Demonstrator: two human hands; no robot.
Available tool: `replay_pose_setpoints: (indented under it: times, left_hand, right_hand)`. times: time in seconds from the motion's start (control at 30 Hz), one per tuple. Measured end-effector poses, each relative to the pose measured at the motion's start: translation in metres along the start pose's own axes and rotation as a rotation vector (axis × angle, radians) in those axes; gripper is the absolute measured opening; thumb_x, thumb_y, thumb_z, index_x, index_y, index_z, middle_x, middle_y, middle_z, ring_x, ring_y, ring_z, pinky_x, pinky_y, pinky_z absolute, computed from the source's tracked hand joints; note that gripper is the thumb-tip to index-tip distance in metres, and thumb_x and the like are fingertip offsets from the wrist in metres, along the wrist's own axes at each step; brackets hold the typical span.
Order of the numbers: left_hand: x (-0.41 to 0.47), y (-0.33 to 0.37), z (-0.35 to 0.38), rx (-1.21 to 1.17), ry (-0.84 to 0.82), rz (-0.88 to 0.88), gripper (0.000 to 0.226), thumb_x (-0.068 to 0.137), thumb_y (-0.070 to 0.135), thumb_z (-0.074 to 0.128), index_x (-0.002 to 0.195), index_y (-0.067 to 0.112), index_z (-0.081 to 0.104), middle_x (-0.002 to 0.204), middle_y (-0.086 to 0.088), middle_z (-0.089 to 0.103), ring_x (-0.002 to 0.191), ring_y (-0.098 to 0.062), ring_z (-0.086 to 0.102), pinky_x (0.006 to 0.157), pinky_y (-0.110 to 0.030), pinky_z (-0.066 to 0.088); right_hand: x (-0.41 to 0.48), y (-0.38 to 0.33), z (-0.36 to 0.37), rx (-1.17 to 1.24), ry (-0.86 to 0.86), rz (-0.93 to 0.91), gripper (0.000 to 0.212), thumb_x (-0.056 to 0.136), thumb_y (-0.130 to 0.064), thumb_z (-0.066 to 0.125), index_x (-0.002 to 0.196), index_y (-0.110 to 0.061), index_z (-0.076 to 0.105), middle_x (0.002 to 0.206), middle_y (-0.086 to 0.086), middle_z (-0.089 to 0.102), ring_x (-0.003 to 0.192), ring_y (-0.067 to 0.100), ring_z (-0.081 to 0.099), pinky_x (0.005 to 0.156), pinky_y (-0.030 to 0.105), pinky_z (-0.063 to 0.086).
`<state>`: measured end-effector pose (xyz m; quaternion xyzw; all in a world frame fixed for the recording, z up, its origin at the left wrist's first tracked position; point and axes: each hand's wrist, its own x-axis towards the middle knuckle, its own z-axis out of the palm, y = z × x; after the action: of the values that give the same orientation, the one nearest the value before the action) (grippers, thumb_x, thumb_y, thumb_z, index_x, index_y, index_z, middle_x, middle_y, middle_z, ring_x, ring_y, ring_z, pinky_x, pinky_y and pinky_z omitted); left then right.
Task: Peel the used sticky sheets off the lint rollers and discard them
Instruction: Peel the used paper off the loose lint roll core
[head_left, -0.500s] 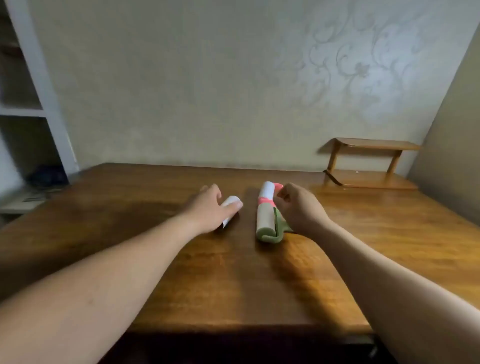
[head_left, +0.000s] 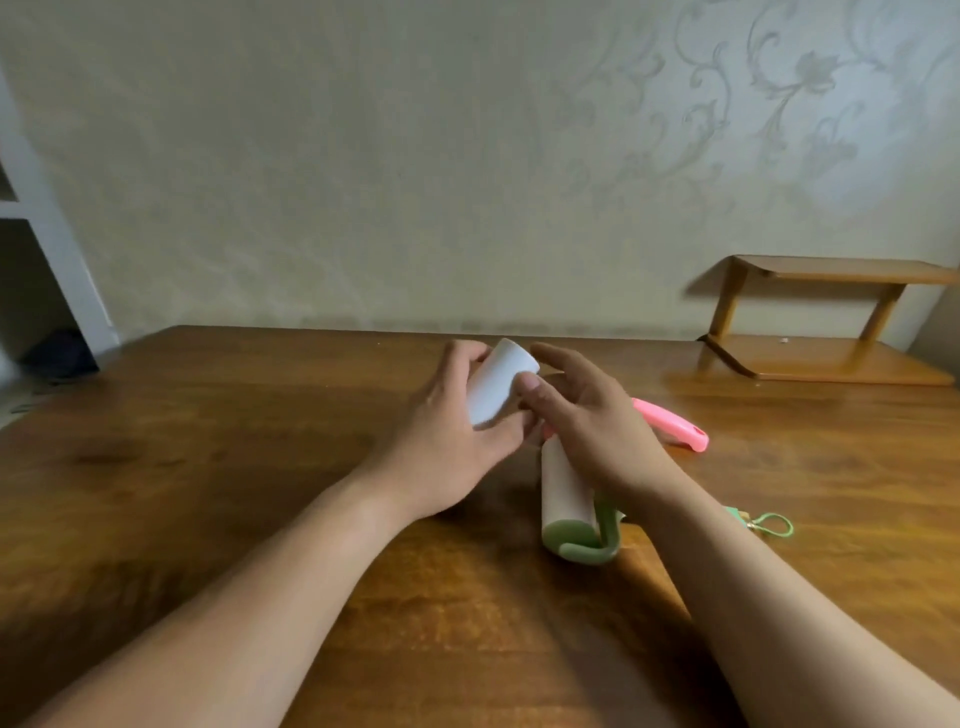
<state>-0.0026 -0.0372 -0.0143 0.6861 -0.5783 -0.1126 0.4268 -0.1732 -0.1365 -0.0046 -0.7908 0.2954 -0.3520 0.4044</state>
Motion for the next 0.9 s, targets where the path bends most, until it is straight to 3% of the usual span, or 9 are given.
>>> replay_pose_setpoints:
  times: [0.1, 0.23, 0.33, 0.47, 0.53, 0.67, 0.77, 0.83, 0.9]
  left_hand:
    - [-0.002, 0.0, -0.002, 0.001, 0.001, 0.044, 0.047, 0.112, 0.047, 0.058, 0.149, 0.052, 0.029, 0.155, 0.013, 0.049, 0.121, -0.012, 0.059, 0.075, -0.018, 0.043]
    - [-0.005, 0.0, 0.001, -0.012, 0.107, 0.085, 0.075, 0.099, 0.04, 0.082, 0.157, 0.041, 0.034, 0.136, 0.013, 0.051, 0.12, -0.012, 0.061, 0.085, -0.014, 0.049]
    - [-0.005, 0.004, -0.001, 0.047, 0.161, 0.129, 0.065, 0.094, 0.042, 0.087, 0.148, 0.03, 0.054, 0.13, 0.014, 0.054, 0.115, -0.009, 0.061, 0.09, -0.02, 0.054]
    - [-0.011, 0.006, -0.01, -0.023, 0.022, 0.083, 0.061, 0.094, 0.072, 0.066, 0.141, 0.036, 0.054, 0.129, 0.017, 0.049, 0.116, -0.005, 0.06, 0.091, -0.025, 0.057]
    - [-0.014, 0.005, -0.013, -0.108, -0.065, 0.04, 0.048, 0.103, 0.068, 0.055, 0.143, 0.042, 0.051, 0.132, 0.017, 0.054, 0.116, -0.006, 0.063, 0.092, -0.028, 0.058]
    - [-0.017, 0.006, -0.013, -0.16, 0.006, 0.063, 0.029, 0.109, 0.051, 0.062, 0.133, 0.036, 0.057, 0.122, 0.01, 0.067, 0.105, -0.011, 0.07, 0.081, -0.03, 0.061]
    - [-0.018, 0.009, -0.012, -0.2, -0.034, 0.072, 0.04, 0.099, 0.064, 0.062, 0.12, 0.031, 0.061, 0.108, 0.007, 0.071, 0.094, -0.01, 0.071, 0.068, -0.023, 0.058]
    - [-0.019, 0.009, -0.012, -0.176, -0.059, 0.107, 0.049, 0.093, 0.077, 0.058, 0.109, 0.03, 0.062, 0.097, 0.012, 0.071, 0.087, -0.007, 0.07, 0.064, -0.018, 0.053]
    - [-0.019, 0.01, -0.012, -0.157, -0.021, 0.139, 0.054, 0.093, 0.082, 0.051, 0.096, 0.03, 0.061, 0.084, 0.019, 0.065, 0.075, -0.004, 0.063, 0.061, -0.016, 0.048]
  right_hand:
    - [0.0, -0.001, -0.007, 0.104, -0.039, -0.008, 0.05, 0.107, -0.04, 0.066, 0.156, -0.033, 0.056, 0.142, -0.01, 0.072, 0.124, 0.007, 0.071, 0.105, 0.043, 0.06]
    - [-0.003, -0.004, -0.008, 0.157, -0.064, -0.002, 0.067, 0.091, -0.054, 0.072, 0.154, -0.038, 0.057, 0.145, -0.013, 0.07, 0.131, 0.013, 0.068, 0.114, 0.051, 0.053]
    - [-0.002, 0.0, -0.007, 0.276, -0.098, -0.007, 0.062, 0.095, -0.047, 0.077, 0.152, -0.028, 0.06, 0.137, -0.002, 0.076, 0.126, 0.021, 0.073, 0.11, 0.055, 0.057]
    - [0.002, 0.003, -0.008, 0.567, -0.195, 0.004, 0.063, 0.096, -0.02, 0.078, 0.155, -0.027, 0.058, 0.144, 0.014, 0.07, 0.132, 0.042, 0.068, 0.109, 0.052, 0.057]
    - [0.003, 0.004, -0.008, 0.632, -0.207, 0.016, 0.069, 0.093, -0.015, 0.08, 0.157, -0.028, 0.056, 0.146, 0.019, 0.067, 0.135, 0.052, 0.062, 0.116, 0.059, 0.051]
    - [0.002, 0.002, -0.008, 0.66, -0.178, 0.062, 0.064, 0.092, -0.012, 0.078, 0.152, -0.016, 0.057, 0.132, 0.017, 0.076, 0.126, 0.041, 0.072, 0.117, 0.055, 0.052]
    - [-0.004, -0.001, -0.008, 0.591, -0.151, 0.059, 0.048, 0.094, -0.02, 0.074, 0.141, -0.014, 0.066, 0.128, 0.015, 0.078, 0.123, 0.035, 0.074, 0.112, 0.05, 0.056]
    - [-0.007, -0.003, -0.009, 0.577, -0.162, 0.052, 0.038, 0.1, -0.022, 0.07, 0.137, -0.015, 0.069, 0.125, 0.014, 0.08, 0.118, 0.03, 0.077, 0.099, 0.041, 0.061]
    - [-0.009, -0.004, -0.01, 0.543, -0.172, 0.038, 0.037, 0.104, -0.026, 0.066, 0.141, -0.02, 0.068, 0.125, 0.012, 0.079, 0.114, 0.029, 0.077, 0.092, 0.041, 0.061]
